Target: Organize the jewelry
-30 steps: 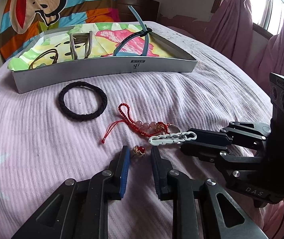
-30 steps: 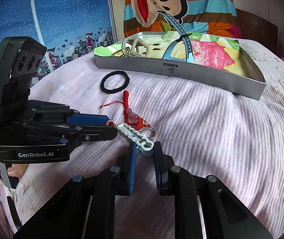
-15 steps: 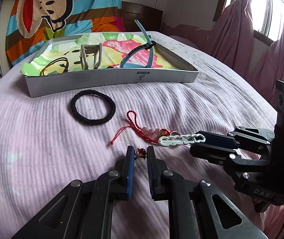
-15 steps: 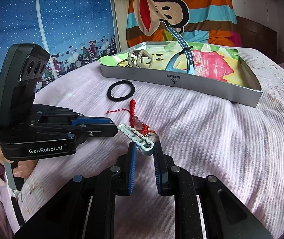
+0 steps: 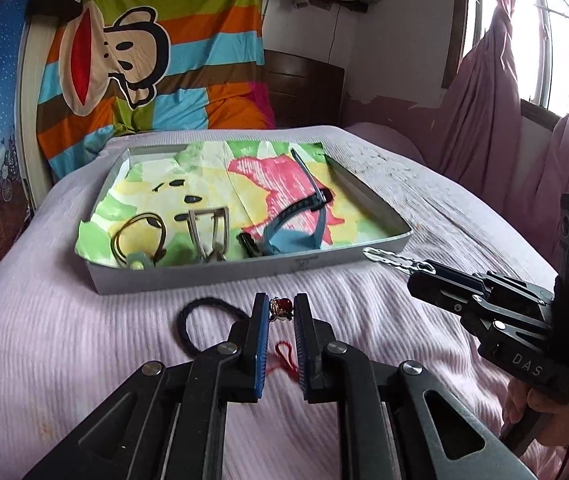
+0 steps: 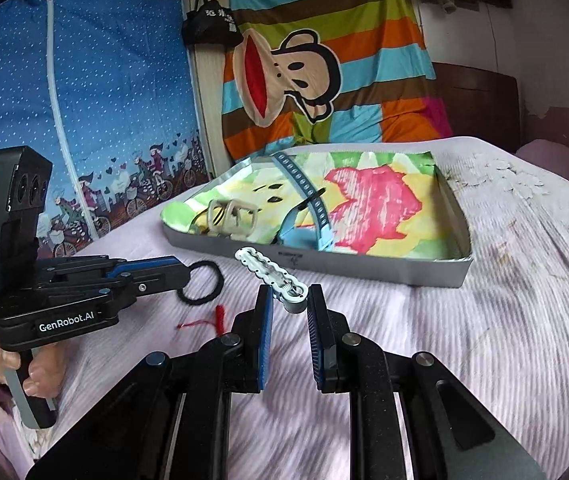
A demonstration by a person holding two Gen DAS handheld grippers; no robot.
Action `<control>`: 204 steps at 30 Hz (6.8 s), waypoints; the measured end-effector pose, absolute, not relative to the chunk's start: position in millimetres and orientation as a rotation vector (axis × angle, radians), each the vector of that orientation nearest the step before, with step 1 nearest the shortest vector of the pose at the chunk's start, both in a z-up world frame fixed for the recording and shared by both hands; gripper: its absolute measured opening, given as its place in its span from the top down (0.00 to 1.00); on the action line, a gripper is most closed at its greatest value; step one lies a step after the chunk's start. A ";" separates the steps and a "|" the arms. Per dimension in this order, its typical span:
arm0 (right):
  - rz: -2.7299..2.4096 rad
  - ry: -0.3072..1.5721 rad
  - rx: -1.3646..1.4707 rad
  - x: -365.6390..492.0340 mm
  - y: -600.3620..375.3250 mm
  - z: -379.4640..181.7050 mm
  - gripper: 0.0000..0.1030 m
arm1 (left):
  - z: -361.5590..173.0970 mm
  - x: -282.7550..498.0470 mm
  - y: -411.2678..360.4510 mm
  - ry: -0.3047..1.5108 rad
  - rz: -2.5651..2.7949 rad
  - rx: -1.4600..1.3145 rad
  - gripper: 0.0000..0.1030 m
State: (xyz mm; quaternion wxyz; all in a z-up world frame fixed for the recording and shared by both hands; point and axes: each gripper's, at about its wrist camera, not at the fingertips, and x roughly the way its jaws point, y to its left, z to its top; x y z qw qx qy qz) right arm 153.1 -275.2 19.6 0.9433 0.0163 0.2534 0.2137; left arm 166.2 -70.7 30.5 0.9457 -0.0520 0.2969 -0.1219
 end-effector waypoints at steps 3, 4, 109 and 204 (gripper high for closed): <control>0.376 0.517 0.063 175.8 -284.1 25.2 0.85 | 41.7 184.0 -64.3 0.584 -0.211 -0.137 0.88; 0.359 0.522 0.073 184.9 -287.0 26.1 0.85 | 45.0 189.8 -61.3 0.578 -0.198 -0.148 0.88; 0.448 0.601 -0.095 122.5 -256.1 -24.4 0.25 | -2.4 118.0 -28.1 0.584 -0.171 -0.099 0.11; 0.485 0.498 -0.097 184.1 -213.6 22.8 0.83 | 96.3 189.7 -26.5 0.423 -0.150 -0.090 0.97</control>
